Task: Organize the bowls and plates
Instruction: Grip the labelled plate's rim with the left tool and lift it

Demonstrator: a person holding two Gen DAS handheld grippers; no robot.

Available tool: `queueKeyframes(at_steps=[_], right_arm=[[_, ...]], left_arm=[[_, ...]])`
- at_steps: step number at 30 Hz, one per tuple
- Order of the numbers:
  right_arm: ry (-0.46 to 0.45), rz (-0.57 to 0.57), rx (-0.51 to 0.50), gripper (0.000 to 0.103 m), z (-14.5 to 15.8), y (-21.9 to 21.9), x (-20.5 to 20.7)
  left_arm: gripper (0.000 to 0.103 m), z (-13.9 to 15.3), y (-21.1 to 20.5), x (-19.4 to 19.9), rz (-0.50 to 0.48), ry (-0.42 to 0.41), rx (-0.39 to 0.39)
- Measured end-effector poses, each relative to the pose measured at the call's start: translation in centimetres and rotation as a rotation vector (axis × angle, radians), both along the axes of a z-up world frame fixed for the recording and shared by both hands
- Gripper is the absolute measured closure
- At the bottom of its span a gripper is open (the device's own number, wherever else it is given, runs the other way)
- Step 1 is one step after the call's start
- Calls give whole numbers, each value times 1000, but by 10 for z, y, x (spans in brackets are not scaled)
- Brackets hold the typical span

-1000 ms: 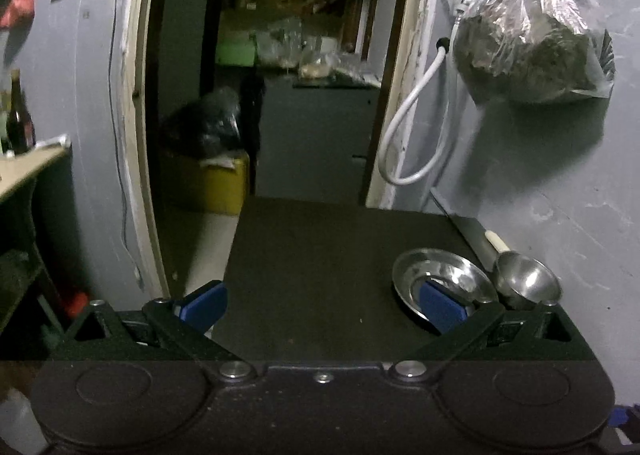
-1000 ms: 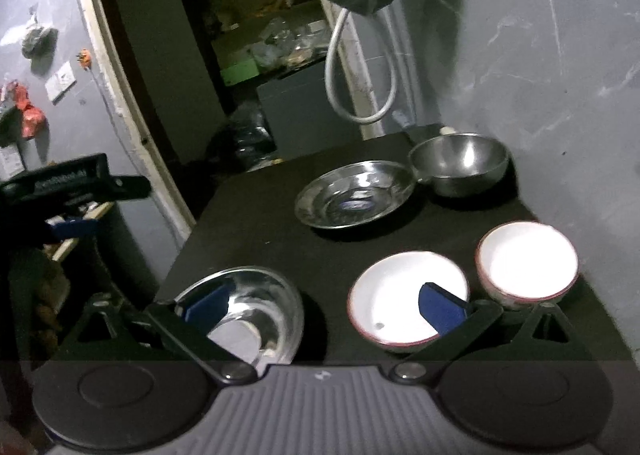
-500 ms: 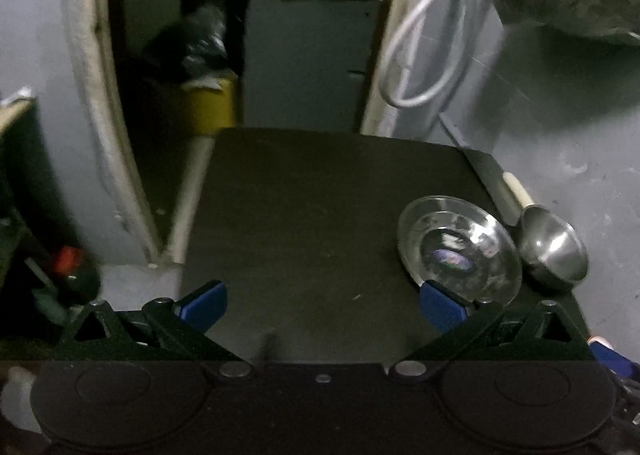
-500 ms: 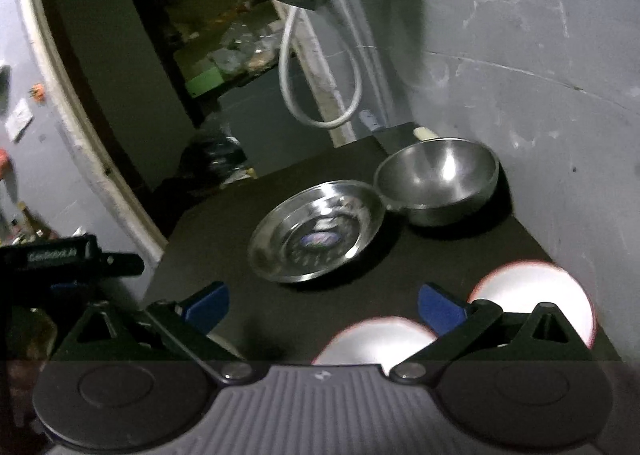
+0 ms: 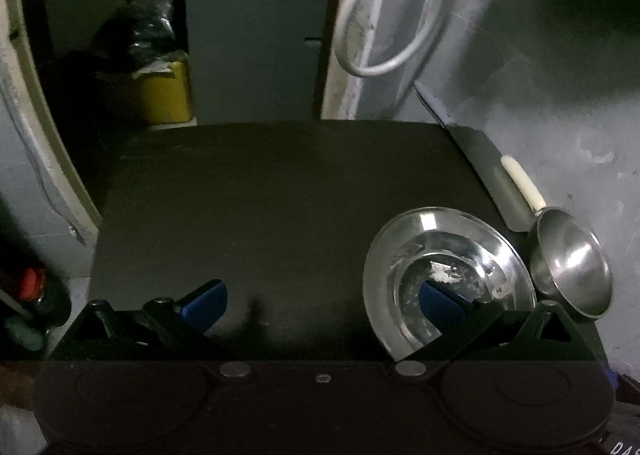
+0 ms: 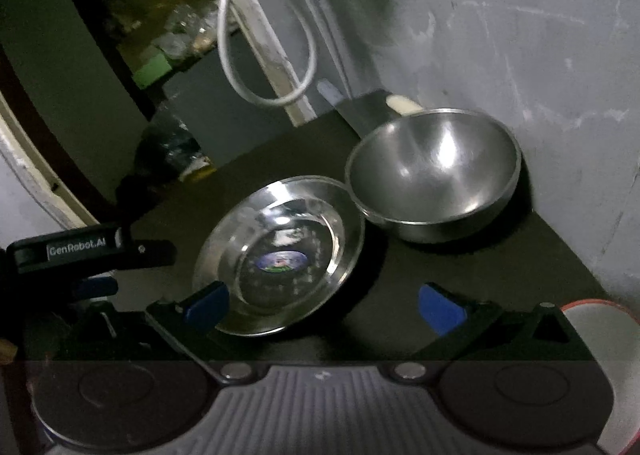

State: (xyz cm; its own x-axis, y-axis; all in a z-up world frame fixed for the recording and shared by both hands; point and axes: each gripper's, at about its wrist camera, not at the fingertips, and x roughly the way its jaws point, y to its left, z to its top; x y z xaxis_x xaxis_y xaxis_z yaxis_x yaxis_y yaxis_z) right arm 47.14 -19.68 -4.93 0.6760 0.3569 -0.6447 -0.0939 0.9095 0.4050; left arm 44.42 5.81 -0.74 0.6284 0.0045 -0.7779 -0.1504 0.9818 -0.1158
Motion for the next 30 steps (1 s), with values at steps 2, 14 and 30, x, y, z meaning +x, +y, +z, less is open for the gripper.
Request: queueKeyframes(at_steps=[2, 14, 30], right_arm=[[11, 0, -35, 0, -3, 3, 5], [14, 4, -64, 0, -8, 11, 14], [-15, 16, -57, 35, -11, 13, 21]], left_arm=[[1, -3, -3, 9, -11, 15, 17], [1, -12, -7, 25, -72, 19, -23], [15, -16, -15, 29, -96, 17, 10]])
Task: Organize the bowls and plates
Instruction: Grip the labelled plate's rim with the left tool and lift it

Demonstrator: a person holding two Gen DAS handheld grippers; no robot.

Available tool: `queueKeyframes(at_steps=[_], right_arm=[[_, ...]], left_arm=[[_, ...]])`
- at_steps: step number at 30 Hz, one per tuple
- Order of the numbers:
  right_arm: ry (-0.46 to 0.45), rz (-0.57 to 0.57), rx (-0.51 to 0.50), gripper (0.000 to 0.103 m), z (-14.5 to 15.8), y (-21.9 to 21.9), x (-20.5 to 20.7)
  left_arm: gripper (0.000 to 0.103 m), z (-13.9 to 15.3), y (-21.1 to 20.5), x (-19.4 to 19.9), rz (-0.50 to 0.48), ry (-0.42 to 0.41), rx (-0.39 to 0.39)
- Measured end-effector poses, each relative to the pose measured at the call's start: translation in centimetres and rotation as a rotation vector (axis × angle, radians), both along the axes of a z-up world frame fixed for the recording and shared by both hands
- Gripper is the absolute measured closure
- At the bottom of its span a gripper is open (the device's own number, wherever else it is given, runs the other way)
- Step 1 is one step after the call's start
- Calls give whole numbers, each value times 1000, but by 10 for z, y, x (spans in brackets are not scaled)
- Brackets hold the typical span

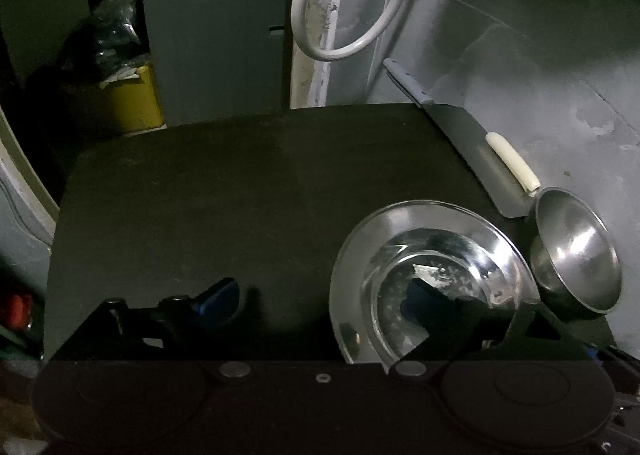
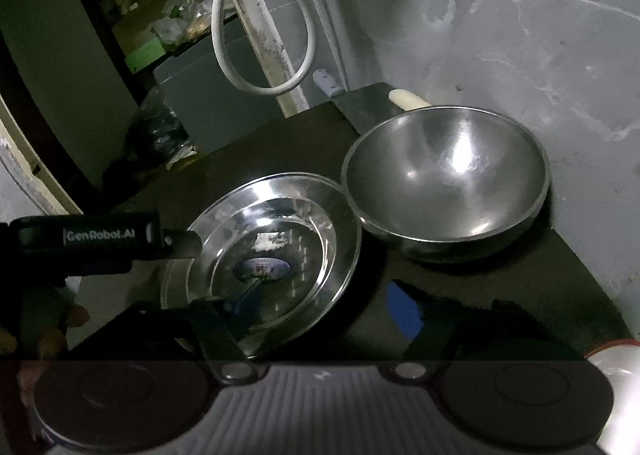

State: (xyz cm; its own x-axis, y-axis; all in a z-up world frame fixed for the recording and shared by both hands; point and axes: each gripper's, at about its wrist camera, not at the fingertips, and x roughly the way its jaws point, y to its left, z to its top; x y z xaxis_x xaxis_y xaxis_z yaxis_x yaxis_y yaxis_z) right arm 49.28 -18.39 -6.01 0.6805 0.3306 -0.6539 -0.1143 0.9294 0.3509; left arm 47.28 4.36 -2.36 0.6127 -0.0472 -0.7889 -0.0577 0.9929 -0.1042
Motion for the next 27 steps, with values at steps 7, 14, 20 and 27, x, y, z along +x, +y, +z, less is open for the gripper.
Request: queueKeyframes(at_steps=[7, 14, 20, 27], right_arm=[[2, -6, -29, 53, -1, 1, 2], [-7, 12, -82, 73, 0, 7, 5], [-3, 34, -93, 76, 5, 11, -2], [-44, 80, -78, 82, 18, 14, -18]], left_arm=[[44, -4, 0, -3, 19, 1, -35], [75, -10, 2, -6, 12, 4, -75], [87, -4, 1, -20, -10, 1, -60], [96, 13, 4, -43, -59, -54, -83]])
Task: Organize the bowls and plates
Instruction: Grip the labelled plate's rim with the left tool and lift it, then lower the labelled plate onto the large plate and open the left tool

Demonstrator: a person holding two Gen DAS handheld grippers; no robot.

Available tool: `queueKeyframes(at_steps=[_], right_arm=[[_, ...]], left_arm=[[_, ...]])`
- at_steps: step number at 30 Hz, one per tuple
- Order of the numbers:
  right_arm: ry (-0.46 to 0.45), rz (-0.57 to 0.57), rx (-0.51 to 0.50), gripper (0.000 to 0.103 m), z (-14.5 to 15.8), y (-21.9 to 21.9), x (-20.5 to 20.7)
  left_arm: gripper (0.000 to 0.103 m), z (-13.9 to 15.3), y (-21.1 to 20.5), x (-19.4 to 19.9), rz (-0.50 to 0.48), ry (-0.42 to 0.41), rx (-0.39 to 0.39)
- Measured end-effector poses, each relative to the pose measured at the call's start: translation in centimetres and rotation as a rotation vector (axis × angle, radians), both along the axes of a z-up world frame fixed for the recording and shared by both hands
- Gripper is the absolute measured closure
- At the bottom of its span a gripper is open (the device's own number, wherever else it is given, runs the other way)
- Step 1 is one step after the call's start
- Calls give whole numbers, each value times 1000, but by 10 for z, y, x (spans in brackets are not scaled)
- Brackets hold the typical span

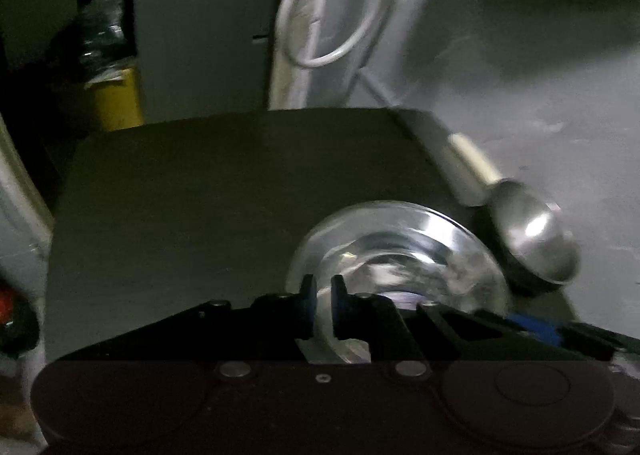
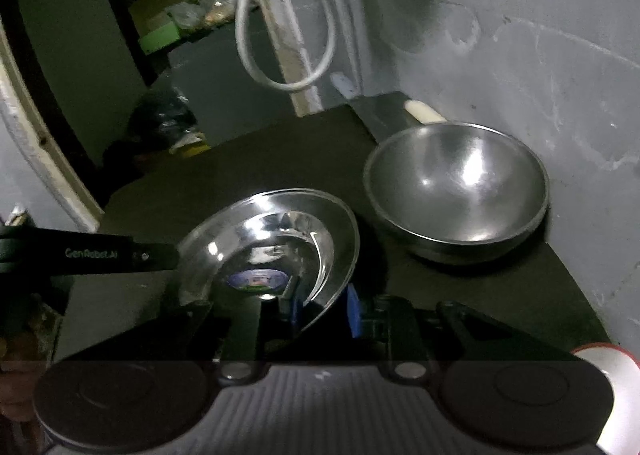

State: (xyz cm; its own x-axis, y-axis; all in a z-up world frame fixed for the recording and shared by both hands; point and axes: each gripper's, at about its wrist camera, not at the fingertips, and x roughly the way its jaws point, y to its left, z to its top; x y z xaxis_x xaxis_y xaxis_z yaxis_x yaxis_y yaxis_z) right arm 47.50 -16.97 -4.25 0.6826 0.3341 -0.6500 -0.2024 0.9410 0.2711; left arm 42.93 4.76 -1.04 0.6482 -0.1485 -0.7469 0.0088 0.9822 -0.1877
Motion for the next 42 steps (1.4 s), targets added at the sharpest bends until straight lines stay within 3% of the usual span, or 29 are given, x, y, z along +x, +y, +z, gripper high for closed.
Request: queueKeyframes(at_steps=[3, 6, 11, 21, 32, 42], right_arm=[[3, 16, -15, 82, 0, 6, -6], [23, 8, 2, 81, -5, 3, -9], [36, 7, 8, 80, -8, -3, -11], [43, 9, 11, 80, -10, -4, -11], [29, 36, 3, 79, -10, -5, -14], [-53, 74, -5, 79, 7, -7, -32]], left_arm=[[94, -1, -8, -5, -1, 7, 60], [91, -2, -2, -11, 31, 8, 28], [84, -1, 14, -15, 89, 3, 59], [77, -21, 15, -10, 64, 74, 16], [83, -26, 16, -11, 44, 101, -37], [83, -2, 19, -41, 60, 32, -45]])
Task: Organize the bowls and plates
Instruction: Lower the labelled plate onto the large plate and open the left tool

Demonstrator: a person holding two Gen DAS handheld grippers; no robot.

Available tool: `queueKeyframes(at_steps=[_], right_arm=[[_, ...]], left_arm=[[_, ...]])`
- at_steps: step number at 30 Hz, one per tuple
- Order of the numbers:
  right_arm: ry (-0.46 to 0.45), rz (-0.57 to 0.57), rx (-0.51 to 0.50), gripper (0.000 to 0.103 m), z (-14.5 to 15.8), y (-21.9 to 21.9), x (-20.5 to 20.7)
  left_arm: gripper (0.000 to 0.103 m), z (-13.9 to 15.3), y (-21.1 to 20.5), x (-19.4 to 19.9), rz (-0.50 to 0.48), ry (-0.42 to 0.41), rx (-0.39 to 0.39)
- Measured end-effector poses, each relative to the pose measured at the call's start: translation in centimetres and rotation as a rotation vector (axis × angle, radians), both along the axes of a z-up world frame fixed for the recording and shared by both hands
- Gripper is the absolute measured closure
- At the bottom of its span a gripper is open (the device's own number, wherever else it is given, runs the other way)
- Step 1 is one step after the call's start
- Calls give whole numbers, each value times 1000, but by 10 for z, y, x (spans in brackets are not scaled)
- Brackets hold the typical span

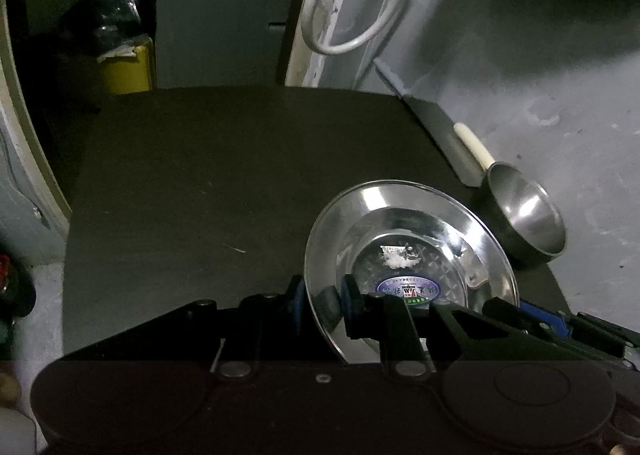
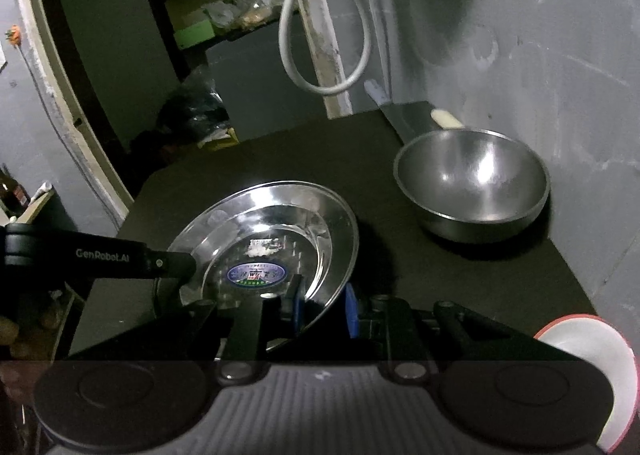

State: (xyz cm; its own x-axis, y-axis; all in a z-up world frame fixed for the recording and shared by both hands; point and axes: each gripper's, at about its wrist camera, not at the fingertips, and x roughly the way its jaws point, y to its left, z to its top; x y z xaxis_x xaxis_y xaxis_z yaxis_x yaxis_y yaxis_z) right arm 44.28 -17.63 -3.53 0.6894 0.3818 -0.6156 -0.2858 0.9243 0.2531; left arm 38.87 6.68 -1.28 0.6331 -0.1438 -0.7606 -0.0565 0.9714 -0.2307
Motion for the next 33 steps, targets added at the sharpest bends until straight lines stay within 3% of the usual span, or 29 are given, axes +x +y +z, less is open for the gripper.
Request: queueKeyframes(at_steps=[17, 33], right_arm=[[-65, 157, 10, 78, 37, 5, -83], [15, 281, -29, 73, 18, 15, -136]], left_arm=[[82, 40, 8, -108, 73, -61, 13], [82, 22, 7, -182, 174, 20, 36]])
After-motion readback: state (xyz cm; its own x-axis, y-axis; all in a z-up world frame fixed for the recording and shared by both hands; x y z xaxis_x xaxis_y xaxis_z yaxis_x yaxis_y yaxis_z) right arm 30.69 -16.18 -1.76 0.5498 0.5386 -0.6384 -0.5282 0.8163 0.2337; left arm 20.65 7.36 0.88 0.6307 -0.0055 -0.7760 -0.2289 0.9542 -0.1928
